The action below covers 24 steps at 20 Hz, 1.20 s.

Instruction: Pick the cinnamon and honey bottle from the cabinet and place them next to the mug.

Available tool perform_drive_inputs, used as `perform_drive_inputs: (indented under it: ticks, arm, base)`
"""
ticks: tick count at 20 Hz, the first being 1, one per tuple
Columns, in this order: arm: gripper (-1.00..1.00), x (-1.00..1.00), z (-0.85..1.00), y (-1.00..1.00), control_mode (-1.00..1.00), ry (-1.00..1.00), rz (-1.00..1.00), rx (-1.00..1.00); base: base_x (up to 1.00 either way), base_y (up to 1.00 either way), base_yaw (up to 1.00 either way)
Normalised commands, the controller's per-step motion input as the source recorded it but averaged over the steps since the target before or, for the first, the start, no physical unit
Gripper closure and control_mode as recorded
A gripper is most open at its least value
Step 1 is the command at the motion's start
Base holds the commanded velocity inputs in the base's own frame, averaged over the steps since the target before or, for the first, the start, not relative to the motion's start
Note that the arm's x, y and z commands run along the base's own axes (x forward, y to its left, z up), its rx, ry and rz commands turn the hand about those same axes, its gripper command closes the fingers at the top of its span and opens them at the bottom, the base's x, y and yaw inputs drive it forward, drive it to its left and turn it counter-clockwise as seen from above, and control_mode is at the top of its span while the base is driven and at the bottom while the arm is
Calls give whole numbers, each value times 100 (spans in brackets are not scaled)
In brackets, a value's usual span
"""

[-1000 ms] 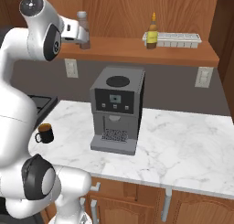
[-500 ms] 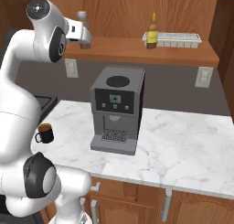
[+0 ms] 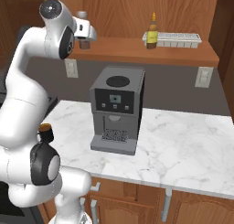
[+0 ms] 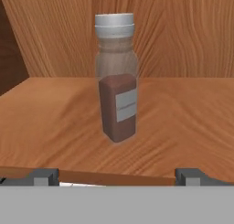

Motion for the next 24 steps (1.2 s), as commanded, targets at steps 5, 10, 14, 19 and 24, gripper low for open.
perform_drive_inputs:
  ticks: [5,10,14,19,24]
  arm:
    - [-100,25,0,0,-100,0,1,0]
    - [-100,11,0,0,-100,0,0,0]
    - [-100,15,0,0,-100,0,0,0]
    - [-100,14,0,0,-100,0,0,0]
    - [-100,13,0,0,-100,0,0,0]
  base:
    - [0,0,0]
    - [0,0,0]
    - [0,0,0]
    - [0,0,0]
    - [0,0,0]
